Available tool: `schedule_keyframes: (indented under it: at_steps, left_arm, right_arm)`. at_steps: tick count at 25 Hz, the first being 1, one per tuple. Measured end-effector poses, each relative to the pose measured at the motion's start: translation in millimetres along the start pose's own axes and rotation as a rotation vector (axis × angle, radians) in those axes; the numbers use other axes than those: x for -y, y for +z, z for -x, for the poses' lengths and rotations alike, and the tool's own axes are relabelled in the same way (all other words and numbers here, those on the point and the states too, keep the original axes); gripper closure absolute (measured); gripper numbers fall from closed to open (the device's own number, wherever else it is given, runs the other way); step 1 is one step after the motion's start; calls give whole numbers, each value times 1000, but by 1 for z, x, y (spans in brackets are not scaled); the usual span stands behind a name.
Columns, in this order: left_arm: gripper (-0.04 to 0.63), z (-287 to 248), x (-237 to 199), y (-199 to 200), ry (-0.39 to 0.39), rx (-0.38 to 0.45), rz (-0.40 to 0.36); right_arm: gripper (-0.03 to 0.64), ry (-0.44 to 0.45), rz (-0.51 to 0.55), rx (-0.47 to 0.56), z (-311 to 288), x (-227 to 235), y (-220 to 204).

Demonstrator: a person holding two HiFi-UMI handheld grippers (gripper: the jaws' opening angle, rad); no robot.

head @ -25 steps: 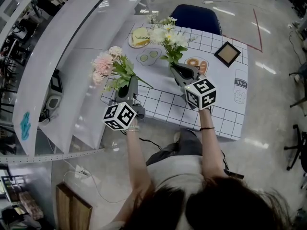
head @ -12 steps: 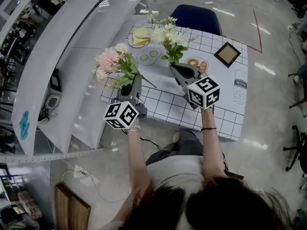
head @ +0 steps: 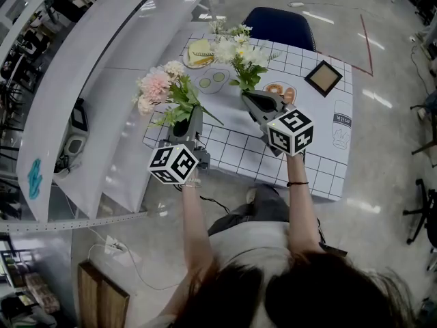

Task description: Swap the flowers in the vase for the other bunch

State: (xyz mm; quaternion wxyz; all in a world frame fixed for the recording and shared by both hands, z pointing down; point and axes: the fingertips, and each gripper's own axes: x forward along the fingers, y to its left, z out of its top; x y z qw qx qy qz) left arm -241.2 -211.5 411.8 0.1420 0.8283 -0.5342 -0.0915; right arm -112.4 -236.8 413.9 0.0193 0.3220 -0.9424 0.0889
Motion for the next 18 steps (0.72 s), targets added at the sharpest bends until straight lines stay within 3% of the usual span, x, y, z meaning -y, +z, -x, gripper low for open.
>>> schedule_keyframes:
  at_steps: [18]
  left_arm:
    - [541, 10, -4, 1, 7, 9, 7]
  right_arm:
    - [609, 6, -4, 5, 0, -7, -1]
